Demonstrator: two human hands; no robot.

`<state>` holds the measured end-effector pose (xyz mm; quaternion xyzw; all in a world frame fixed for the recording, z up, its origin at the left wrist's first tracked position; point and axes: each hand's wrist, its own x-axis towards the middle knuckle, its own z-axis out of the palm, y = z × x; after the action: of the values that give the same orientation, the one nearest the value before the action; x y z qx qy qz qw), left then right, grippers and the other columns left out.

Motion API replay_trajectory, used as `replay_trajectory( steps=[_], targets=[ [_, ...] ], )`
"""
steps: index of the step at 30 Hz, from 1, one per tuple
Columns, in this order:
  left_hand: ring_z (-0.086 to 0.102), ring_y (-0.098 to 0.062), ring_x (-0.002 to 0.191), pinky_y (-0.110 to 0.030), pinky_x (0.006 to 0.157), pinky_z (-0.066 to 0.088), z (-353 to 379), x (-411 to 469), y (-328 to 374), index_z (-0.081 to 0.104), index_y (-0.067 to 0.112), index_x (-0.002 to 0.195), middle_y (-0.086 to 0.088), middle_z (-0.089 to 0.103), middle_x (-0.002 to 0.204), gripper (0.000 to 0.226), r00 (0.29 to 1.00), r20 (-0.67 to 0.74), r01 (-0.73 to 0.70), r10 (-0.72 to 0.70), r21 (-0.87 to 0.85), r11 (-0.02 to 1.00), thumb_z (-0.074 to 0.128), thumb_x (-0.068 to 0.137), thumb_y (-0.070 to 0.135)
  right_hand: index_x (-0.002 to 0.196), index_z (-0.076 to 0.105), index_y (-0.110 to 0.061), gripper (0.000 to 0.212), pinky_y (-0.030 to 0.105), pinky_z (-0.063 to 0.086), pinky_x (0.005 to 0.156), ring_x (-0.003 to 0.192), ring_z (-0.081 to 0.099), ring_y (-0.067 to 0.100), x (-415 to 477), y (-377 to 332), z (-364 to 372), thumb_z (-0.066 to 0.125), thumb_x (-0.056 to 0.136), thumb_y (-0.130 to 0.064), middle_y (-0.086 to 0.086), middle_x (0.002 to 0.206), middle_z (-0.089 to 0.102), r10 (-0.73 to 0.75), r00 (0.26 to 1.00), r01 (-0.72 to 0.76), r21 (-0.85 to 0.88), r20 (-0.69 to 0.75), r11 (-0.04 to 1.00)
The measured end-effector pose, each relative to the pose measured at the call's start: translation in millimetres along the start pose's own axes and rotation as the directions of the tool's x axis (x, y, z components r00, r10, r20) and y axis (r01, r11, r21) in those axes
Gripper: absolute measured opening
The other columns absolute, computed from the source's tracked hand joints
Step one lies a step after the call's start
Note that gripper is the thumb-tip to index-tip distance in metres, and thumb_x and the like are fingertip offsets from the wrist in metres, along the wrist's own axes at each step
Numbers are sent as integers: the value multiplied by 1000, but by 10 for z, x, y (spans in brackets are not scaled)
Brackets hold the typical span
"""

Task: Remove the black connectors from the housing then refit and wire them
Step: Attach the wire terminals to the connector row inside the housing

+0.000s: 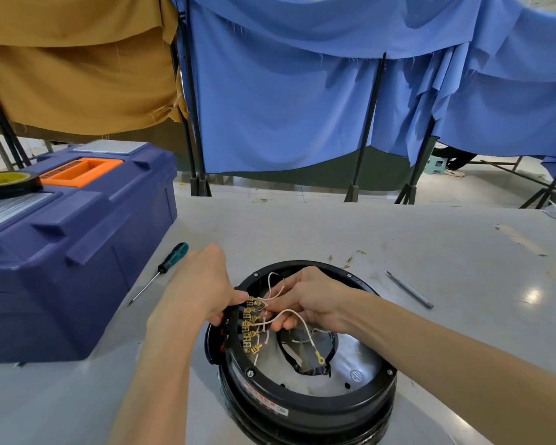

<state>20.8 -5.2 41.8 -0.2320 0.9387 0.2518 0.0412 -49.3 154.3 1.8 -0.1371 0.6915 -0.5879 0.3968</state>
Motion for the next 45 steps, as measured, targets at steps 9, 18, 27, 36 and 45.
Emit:
replay_trajectory(
  steps=[9,18,27,36,45],
  targets=[
    [71,-22,56,-40,69,61,26,46,-36,62,8,84,-10,70,66,36,999,-34,-17,19,52,998,80,75,38,81,65,-3,9,15,42,35,41,60,10,-6,-32,51,65,86,4,10,65,70,-14,999,11,-99,-34,995],
    [71,-22,66,-40,73,60,21,46,-41,62,10,85,-8,69,72,38,999,-31,-30,33,98,995,78,75,42,73,63,-1,13,17,29,33,34,40,9,0,-110,147,63,86,3,10,61,64,-33,993,-9,-340,-117,941],
    [70,-24,74,-40,77,59,24,56,-56,62,9,87,-10,68,77,38,998,-30,-55,57,75,996,79,75,41,68,60,0,21,15,31,30,30,44,8,10,-112,181,56,85,12,10,53,59,-50,987,5,-276,-154,961],
    [68,-11,57,-36,74,58,16,51,-86,70,10,74,-2,69,53,29,991,-40,-124,126,60,990,77,78,38,67,57,1,25,16,31,30,29,44,11,70,-113,233,46,83,16,12,49,57,-69,973,7,-266,-221,964],
    [68,-18,66,-39,74,59,35,16,-51,66,10,81,-5,69,65,31,990,-60,-121,126,86,989,77,78,39,70,58,2,23,17,35,32,32,48,12,67,-99,193,49,86,15,10,50,60,-31,987,-7,-238,-156,971]
  ],
)
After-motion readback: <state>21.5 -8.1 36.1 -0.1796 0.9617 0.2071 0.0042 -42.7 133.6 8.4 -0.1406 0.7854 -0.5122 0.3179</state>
